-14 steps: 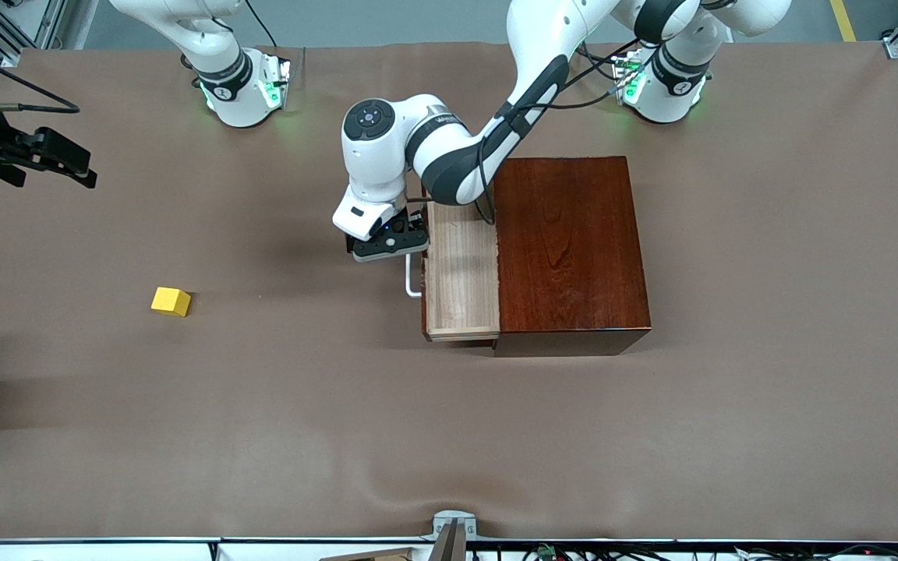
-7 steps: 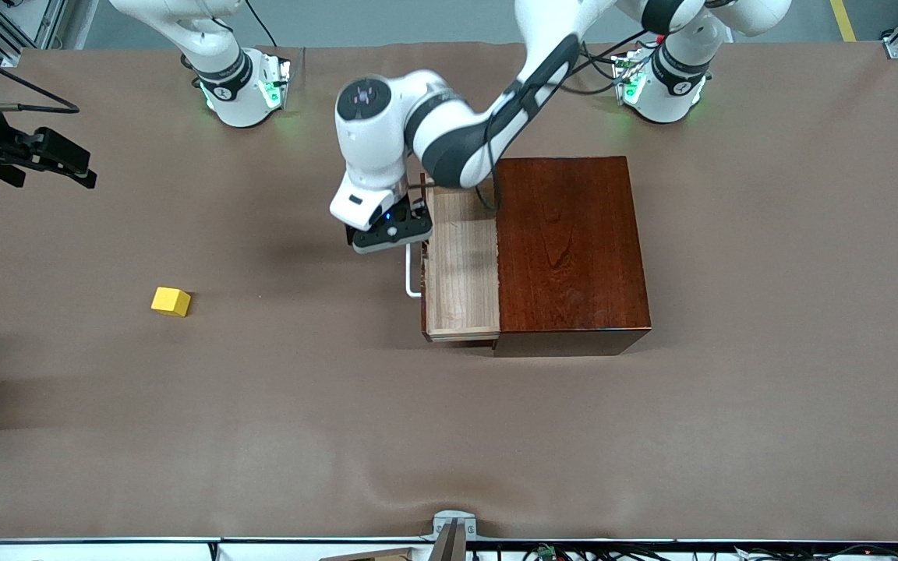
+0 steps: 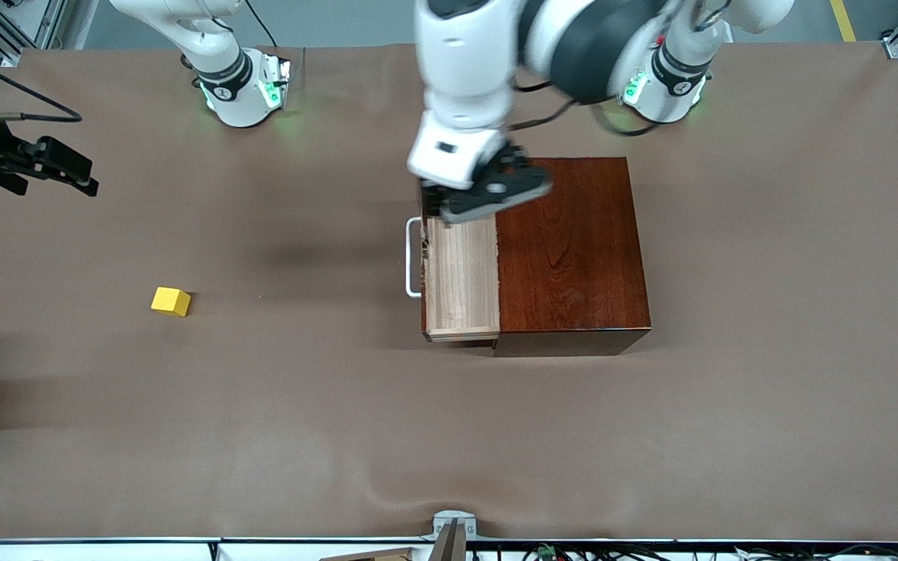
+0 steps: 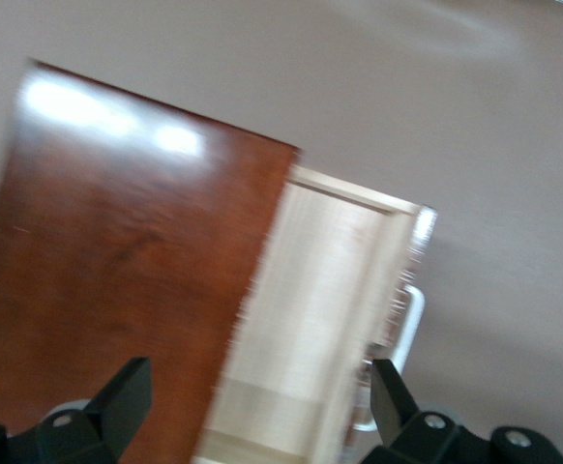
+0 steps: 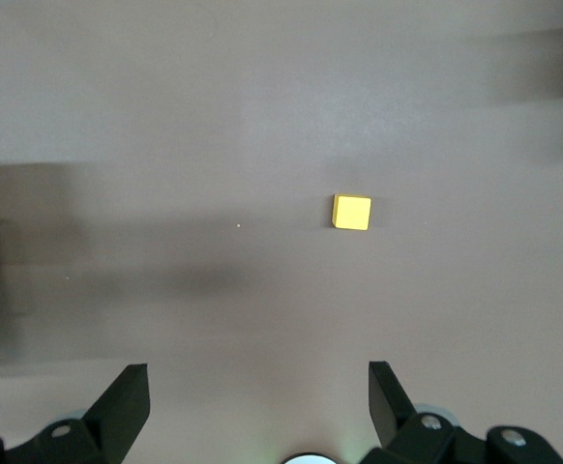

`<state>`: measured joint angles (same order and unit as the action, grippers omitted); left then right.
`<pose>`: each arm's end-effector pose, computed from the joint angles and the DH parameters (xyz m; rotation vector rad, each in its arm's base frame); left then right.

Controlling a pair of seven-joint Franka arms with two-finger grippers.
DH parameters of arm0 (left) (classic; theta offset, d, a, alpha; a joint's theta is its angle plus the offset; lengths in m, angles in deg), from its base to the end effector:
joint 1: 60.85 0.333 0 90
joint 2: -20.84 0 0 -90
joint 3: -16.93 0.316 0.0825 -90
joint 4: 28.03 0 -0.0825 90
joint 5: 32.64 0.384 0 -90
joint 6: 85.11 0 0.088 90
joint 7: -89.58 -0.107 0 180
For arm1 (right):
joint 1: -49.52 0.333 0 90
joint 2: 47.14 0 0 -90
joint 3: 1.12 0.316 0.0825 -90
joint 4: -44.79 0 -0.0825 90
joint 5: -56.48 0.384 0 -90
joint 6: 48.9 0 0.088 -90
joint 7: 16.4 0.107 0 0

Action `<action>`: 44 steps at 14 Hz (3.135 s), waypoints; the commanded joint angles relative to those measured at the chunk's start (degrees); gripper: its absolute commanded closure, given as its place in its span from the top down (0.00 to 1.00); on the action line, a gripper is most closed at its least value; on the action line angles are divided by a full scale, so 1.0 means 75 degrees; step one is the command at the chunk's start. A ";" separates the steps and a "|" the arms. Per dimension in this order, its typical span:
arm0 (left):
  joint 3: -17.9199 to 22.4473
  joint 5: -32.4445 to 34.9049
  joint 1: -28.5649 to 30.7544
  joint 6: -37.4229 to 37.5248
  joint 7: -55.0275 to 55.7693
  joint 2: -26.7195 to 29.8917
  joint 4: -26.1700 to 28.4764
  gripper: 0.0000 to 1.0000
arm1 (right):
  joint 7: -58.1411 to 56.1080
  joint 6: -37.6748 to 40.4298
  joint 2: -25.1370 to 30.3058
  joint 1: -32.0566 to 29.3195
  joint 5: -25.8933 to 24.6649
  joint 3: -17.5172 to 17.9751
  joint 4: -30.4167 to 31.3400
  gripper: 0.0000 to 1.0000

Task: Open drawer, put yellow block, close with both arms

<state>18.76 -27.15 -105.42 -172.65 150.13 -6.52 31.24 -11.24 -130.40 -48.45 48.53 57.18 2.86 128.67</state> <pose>0.5074 -0.4626 0.5759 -3.0449 -0.4790 -0.1491 0.5456 0.0294 0.6490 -3.1303 0.0570 0.1020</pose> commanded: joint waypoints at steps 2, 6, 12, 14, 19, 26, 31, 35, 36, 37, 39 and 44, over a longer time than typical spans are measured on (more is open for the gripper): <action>-0.0091 0.0182 0.0831 0.0586 -0.1401 0.0741 0.0475 1.00 | -0.0055 -0.0277 -0.0294 -0.0067 -0.0035 -0.0003 0.0020 1.00; -0.0103 0.0182 0.1921 0.0868 -0.2971 0.1444 0.0989 1.00 | -0.0055 -0.0664 -0.0809 -0.0301 -0.0082 -0.0015 0.0043 1.00; -0.0138 0.0147 0.3561 0.0868 -0.5514 0.2417 0.1974 1.00 | -0.0044 -0.0945 -0.1524 -0.0324 -0.0129 -0.0027 0.0171 1.00; -0.0150 0.0042 0.3984 0.0868 -0.5822 0.2710 0.2268 1.00 | -0.0009 -0.1015 -0.1676 -0.0395 -0.0129 -0.0027 0.0242 1.00; -0.0150 -0.0203 0.4618 0.0845 -0.7225 0.3238 0.2842 1.00 | 0.0050 -0.1542 -0.2320 -0.0618 -0.0129 -0.0027 0.0289 1.00; -0.0197 -0.0333 0.5064 0.0329 -0.7545 0.4340 0.4377 1.00 | 0.0050 -0.2984 -0.2334 -0.0840 -0.0117 -0.0027 0.1859 1.00; -0.0279 -0.0521 0.4994 0.0423 -0.7358 0.4410 0.4366 1.00 | -0.0055 -0.3779 -0.2345 -0.1121 -0.0129 -0.0027 0.2608 1.00; -0.0338 -0.0521 0.5052 0.0552 -0.7381 0.4387 0.4319 1.00 | -0.0055 -0.4482 -0.2333 -0.1086 -0.0269 -0.0027 0.3276 1.00; -0.0338 -0.0533 0.5064 0.0540 -0.7370 0.4375 0.4308 1.00 | -0.0055 -0.4635 -0.2334 -0.1086 -0.0420 -0.0027 0.3370 1.00; -0.0338 -0.0521 0.5064 0.0528 -0.7381 0.4387 0.4308 1.00 | -0.0055 -0.4799 -0.2357 -0.1086 -0.0538 -0.0027 0.3487 1.00; -0.0349 -0.0521 0.5064 0.0517 -0.7381 0.4375 0.4296 1.00 | -0.0055 -0.5209 -0.2357 -0.1110 -0.0563 -0.0027 0.3827 1.00; -0.0349 -0.0521 0.5017 0.0481 -0.7393 0.4375 0.4284 1.00 | -0.0055 -0.6007 -0.2450 -0.1157 -0.0621 -0.0038 0.4215 1.00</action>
<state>16.55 -30.09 -68.27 -168.61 94.94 25.27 62.73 -11.42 -173.97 -67.37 40.98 53.96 1.94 159.12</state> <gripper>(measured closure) 0.000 0.000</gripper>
